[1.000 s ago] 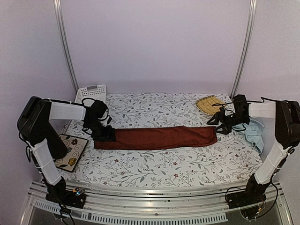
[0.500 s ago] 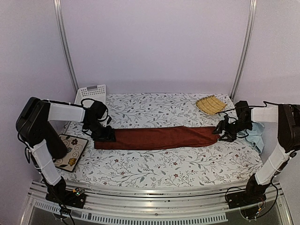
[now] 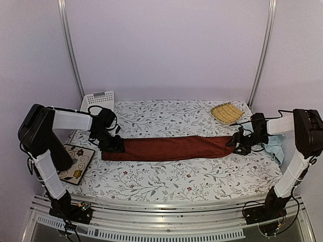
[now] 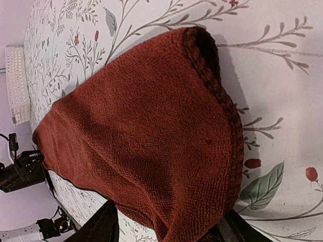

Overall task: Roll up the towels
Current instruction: Smooth out the towel at the center of the board.

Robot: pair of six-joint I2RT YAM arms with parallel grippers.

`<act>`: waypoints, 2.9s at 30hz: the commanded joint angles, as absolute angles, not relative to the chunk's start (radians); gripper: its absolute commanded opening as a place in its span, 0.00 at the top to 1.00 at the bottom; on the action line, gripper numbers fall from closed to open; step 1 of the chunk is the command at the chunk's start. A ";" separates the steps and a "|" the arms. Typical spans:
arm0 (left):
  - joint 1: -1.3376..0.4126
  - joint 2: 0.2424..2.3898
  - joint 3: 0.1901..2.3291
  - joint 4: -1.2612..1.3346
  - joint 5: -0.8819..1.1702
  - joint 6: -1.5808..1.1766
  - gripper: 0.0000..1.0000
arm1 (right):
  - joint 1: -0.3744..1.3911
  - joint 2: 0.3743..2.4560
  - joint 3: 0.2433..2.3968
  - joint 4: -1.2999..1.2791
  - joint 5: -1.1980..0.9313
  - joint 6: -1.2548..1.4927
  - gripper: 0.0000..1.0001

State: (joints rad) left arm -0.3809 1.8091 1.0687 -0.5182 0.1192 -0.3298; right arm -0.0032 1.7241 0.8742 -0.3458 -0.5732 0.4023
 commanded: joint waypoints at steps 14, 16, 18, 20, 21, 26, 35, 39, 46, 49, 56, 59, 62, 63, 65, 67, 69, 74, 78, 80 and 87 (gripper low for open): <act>-0.402 1.869 1.070 -0.526 0.148 -0.320 0.29 | -0.004 1.739 0.915 -0.362 -0.692 0.332 0.73; -0.401 1.870 1.071 -0.527 0.148 -0.319 0.29 | -0.004 1.728 0.940 -0.387 -0.693 0.319 0.87; -0.402 1.873 1.070 -0.525 0.150 -0.319 0.29 | -0.004 1.726 0.965 -0.405 -0.692 0.311 0.95; -0.403 1.873 1.068 -0.522 0.153 -0.322 0.29 | -0.004 1.733 0.994 -0.424 -0.686 0.307 0.97; -0.402 1.874 1.068 -0.522 0.152 -0.322 0.29 | -0.003 1.740 1.014 -0.442 -0.678 0.306 0.97; -0.402 1.875 1.067 -0.533 0.137 -0.319 0.29 | 0.000 1.785 1.153 -0.607 -0.601 0.279 0.96; -0.402 1.873 1.056 -0.534 0.117 -0.322 0.28 | 0.049 1.828 1.253 -0.807 -0.313 0.214 0.90; -0.401 1.877 1.055 -0.532 0.118 -0.318 0.28 | 0.071 1.829 1.217 -0.803 -0.347 0.205 0.83; -0.401 1.875 1.060 -0.558 0.064 -0.301 0.28 | 0.089 1.829 1.170 -0.785 -0.438 0.204 0.71; -0.401 1.870 1.064 -0.585 -0.013 -0.286 0.27 | 0.092 1.828 1.179 -0.820 -0.356 0.185 0.68; -0.397 1.889 1.069 -0.604 -0.083 -0.270 0.26 | 0.093 1.821 1.201 -0.825 -0.403 0.157 0.63; -0.397 1.891 1.069 -0.604 -0.093 -0.271 0.26 | 0.095 1.821 1.200 -0.841 -0.333 0.158 0.63; -0.397 1.892 1.070 -0.615 -0.124 -0.267 0.26 | 0.095 1.799 1.178 -0.852 -0.250 0.164 0.62; -0.396 1.891 1.068 -0.619 -0.138 -0.265 0.26 | 0.094 1.789 1.175 -0.855 -0.213 0.165 0.62; -0.392 1.891 1.064 -0.621 -0.156 -0.262 0.26 | 0.095 1.771 1.171 -0.852 -0.154 0.173 0.58; -0.384 1.890 1.065 -0.617 -0.144 -0.262 0.25 | 0.095 1.767 1.173 -0.848 -0.144 0.175 0.56; -0.384 1.879 1.071 -0.608 -0.123 -0.266 0.22 | 0.096 1.769 1.171 -0.832 -0.215 0.166 0.55; -0.384 1.810 1.105 -0.583 -0.071 -0.278 0.14 | 0.150 1.726 1.154 -0.799 -0.238 0.126 0.54; -0.384 1.779 1.167 -0.633 -0.085 -0.278 0.11 | 0.160 1.699 1.135 -0.765 -0.271 0.123 0.55; -0.384 1.757 1.168 -0.652 -0.093 -0.275 0.11 | 0.171 1.691 1.119 -0.747 -0.256 0.129 0.55; -0.378 1.712 1.129 -0.681 -0.092 -0.288 0.11 | 0.181 1.662 1.030 -0.658 -0.240 0.178 0.54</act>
State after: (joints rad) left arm -0.3897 1.7458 1.1473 -0.6399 -0.0872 -0.2783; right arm 0.1749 1.7042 1.0801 -0.7315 -0.2451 0.1425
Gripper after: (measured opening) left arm 0.891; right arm 0.456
